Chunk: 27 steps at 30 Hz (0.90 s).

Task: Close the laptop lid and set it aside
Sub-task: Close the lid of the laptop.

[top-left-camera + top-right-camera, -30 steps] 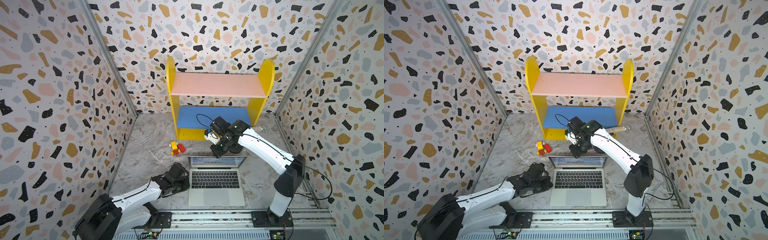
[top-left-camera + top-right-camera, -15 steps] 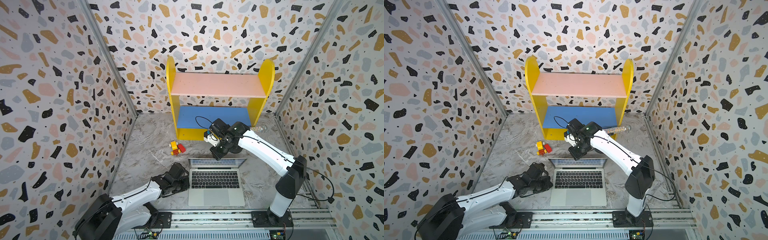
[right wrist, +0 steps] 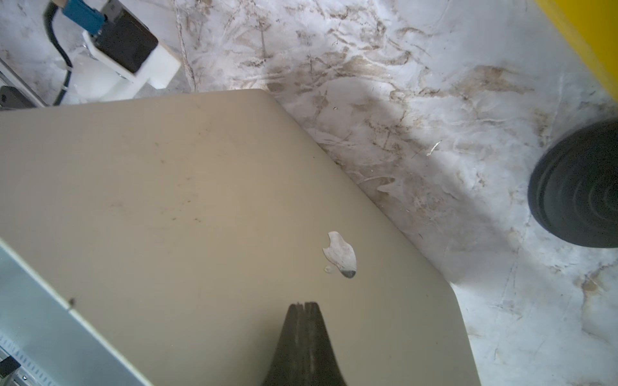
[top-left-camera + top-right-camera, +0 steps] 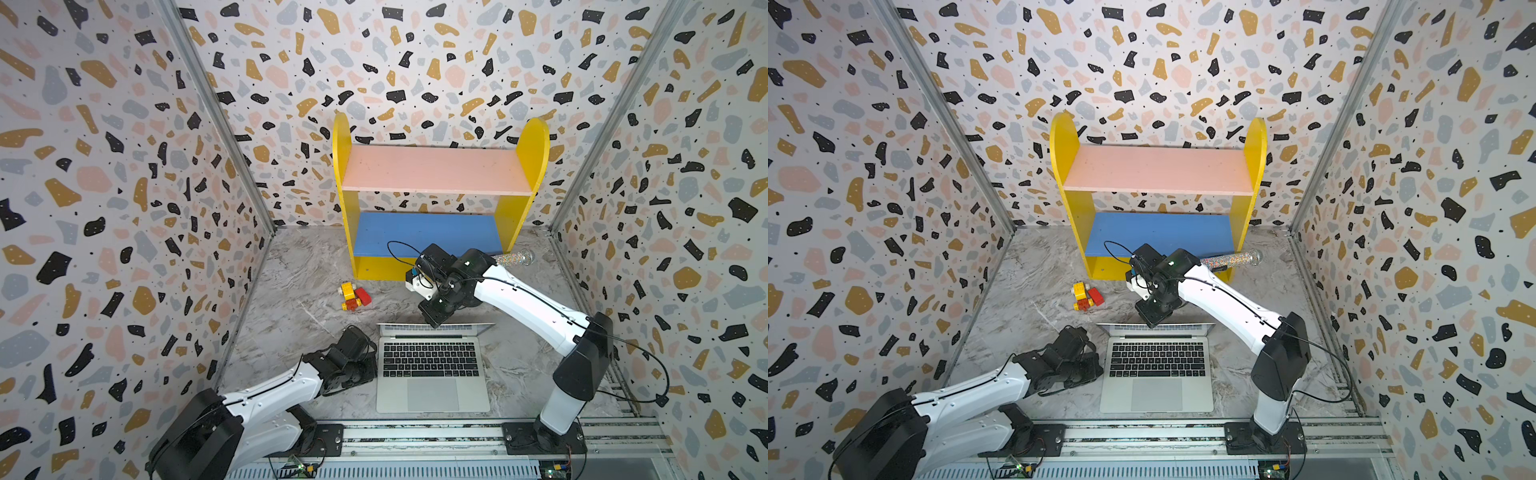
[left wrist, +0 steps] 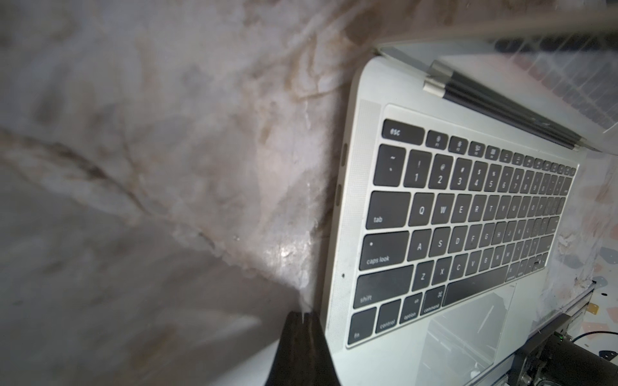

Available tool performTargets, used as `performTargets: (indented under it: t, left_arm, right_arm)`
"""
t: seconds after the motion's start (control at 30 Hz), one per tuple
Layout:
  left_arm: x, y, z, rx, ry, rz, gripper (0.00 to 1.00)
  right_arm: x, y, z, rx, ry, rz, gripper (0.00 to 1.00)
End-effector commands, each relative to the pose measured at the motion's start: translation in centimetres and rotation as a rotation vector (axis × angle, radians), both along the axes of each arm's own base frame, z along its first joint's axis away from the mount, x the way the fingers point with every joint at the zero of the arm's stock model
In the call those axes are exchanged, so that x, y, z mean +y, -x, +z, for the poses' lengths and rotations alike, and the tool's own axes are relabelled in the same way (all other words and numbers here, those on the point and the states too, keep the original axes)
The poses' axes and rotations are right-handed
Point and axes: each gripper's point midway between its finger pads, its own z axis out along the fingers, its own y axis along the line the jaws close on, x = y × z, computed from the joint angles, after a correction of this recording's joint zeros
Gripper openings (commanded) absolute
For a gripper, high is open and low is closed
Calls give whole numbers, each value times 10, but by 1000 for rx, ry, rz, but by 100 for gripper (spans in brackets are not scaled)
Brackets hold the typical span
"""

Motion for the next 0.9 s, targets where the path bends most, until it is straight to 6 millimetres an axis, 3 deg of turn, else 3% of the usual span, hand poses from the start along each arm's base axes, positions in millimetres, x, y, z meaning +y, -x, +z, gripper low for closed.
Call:
performTargets:
  t: [0.0,0.37,0.87]
  left_arm:
    - [7,2,-4,5,-21,15,0]
    - [10,2,-2,-6,-25,27,0]
    - [36,2,14,-87,-47,136,0]
  right_arm:
    - [-12,23,7,35,24,15,0]
    - [-15,30,1,43,37,15,0]
    - [-17,37,-3,50,43,15,0]
